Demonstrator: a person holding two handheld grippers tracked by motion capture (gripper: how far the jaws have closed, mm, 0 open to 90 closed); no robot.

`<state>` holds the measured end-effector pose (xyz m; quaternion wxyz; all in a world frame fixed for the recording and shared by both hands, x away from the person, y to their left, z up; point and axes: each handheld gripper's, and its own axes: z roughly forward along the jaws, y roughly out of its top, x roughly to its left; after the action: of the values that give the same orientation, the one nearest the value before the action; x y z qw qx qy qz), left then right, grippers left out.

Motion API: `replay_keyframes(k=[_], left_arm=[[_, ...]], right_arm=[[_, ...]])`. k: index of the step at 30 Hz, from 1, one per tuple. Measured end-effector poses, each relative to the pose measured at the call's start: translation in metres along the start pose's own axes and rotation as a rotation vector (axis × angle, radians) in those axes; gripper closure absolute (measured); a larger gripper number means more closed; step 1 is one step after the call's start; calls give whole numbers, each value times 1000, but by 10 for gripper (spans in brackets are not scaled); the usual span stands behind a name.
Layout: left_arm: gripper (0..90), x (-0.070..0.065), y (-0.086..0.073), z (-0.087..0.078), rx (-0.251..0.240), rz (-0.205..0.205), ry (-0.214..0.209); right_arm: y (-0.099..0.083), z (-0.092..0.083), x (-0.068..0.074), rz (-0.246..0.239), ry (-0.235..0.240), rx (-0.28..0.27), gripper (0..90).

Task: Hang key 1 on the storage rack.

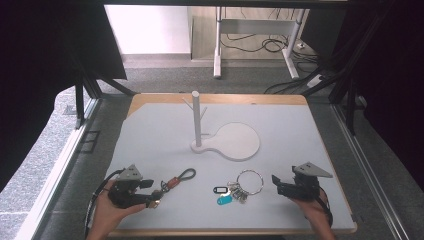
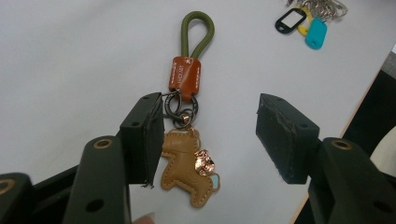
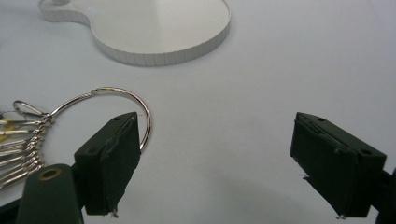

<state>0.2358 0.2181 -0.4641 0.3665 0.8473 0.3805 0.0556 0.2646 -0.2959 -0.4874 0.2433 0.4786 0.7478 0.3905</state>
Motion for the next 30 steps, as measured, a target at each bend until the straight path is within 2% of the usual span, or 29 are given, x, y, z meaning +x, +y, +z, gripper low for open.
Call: replay_keyframes(k=[3, 8, 16, 19, 26, 30], left_arm=[[426, -1, 0, 2, 10, -2, -3], [425, 0, 1, 6, 24, 6, -2], [424, -1, 1, 7, 26, 5, -7], [424, -1, 0, 4, 25, 3, 1], [424, -2, 0, 1, 14, -3, 1], [424, -4, 1, 3, 18, 1, 1]], right_arm=[[-4, -5, -6, 2, 4, -8, 171], [-11, -13, -16, 35, -4, -9, 184], [-15, -11, -16, 30, 17, 5, 228], [-15, -9, -17, 29, 39, 18, 261], [-12, -9, -12, -3, 52, 21, 268], [-12, -11, -16, 18, 52, 16, 268]])
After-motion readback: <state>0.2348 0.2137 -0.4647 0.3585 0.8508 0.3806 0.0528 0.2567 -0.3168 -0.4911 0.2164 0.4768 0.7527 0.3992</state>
